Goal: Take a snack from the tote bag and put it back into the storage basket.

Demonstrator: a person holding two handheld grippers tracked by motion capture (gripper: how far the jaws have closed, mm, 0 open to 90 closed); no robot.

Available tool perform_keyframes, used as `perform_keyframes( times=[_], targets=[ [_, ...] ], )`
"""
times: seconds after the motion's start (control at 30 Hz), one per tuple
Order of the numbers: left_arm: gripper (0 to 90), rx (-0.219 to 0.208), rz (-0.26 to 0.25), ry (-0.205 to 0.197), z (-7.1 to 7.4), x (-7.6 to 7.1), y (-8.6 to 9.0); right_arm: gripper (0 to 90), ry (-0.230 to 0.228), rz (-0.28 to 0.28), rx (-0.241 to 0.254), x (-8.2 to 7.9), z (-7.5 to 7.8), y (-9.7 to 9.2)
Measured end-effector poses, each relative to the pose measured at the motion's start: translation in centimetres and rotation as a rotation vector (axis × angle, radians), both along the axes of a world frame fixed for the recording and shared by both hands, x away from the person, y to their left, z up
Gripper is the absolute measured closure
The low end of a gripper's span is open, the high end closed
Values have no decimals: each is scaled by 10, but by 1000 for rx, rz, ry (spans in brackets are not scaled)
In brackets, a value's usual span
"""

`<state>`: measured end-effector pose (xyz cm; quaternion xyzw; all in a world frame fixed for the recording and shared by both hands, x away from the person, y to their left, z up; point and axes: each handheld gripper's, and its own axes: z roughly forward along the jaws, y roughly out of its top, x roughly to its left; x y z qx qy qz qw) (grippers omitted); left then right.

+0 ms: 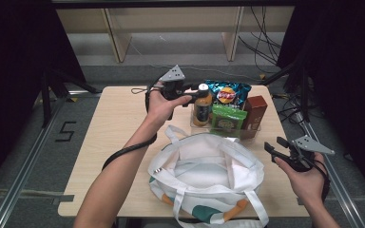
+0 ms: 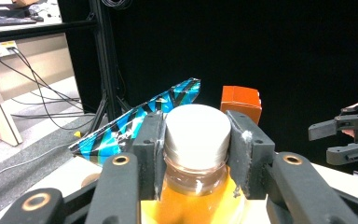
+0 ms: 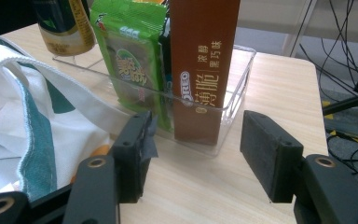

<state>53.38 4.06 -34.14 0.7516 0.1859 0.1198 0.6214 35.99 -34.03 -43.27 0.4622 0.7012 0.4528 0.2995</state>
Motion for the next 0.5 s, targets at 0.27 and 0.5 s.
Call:
perform_keyframes(
  times=[0.27, 0.5],
  targets=[
    [589, -4, 2, 5, -2, 1, -2, 449, 9, -6, 11, -1, 1, 1],
    [589, 5, 4, 5, -5, 3, -2, 449, 10, -2, 4, -1, 1, 0]
  ],
)
